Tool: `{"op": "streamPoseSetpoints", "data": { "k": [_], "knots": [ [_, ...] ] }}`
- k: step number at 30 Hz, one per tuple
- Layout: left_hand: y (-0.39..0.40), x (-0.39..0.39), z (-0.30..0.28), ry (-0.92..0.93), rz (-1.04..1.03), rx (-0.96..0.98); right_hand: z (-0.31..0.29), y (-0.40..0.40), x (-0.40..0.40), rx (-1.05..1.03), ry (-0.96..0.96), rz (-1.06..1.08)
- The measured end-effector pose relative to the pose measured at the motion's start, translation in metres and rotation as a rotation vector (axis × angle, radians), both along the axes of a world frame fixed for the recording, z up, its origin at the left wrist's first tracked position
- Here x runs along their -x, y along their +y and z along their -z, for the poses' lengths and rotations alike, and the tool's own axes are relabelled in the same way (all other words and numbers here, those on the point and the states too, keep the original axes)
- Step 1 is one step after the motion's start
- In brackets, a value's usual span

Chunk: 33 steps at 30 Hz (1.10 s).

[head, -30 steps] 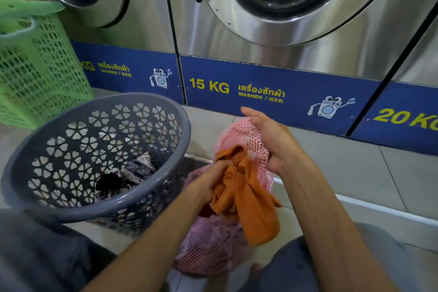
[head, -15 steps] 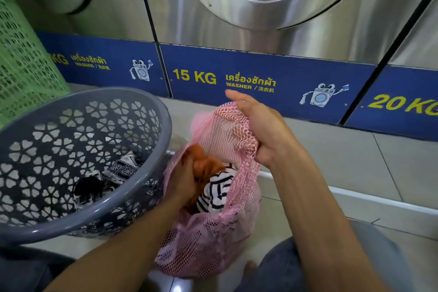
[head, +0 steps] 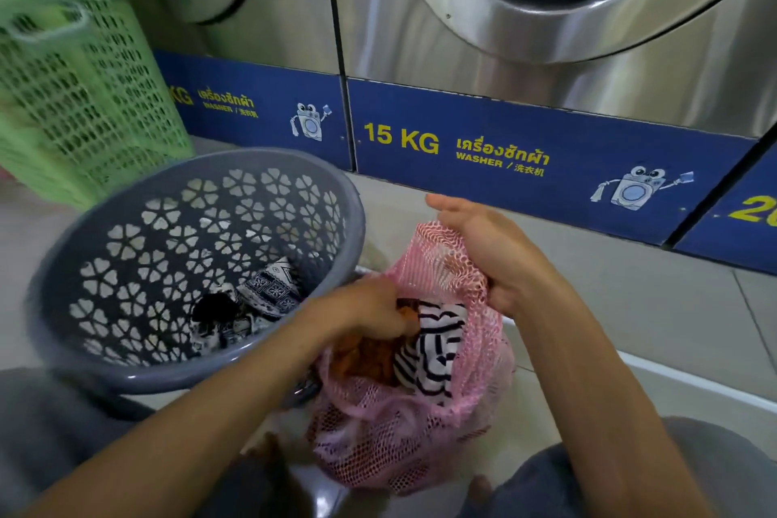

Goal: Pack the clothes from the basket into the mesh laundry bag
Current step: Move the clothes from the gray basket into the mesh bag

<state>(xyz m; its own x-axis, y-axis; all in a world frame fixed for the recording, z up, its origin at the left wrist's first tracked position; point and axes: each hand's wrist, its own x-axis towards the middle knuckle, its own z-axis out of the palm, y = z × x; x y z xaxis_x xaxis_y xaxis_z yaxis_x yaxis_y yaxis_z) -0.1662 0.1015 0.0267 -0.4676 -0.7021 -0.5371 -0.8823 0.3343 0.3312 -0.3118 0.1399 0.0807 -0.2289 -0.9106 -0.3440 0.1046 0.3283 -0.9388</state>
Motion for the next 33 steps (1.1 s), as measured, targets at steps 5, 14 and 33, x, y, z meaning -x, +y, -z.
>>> {"op": "streamPoseSetpoints", "data": {
  "k": [5,14,33],
  "knots": [
    [0.002,-0.032,-0.079,0.119,0.025,0.129,0.008,-0.008,-0.026,-0.033,-0.002,-0.075],
    [-0.067,-0.1,-0.057,-0.032,-0.08,0.131,0.033,-0.021,-0.075,0.008,0.264,-0.271],
    [-0.163,-0.172,0.202,-0.804,0.206,-0.008,0.047,-0.036,-0.074,-0.026,0.403,-0.359]
  ]
}}
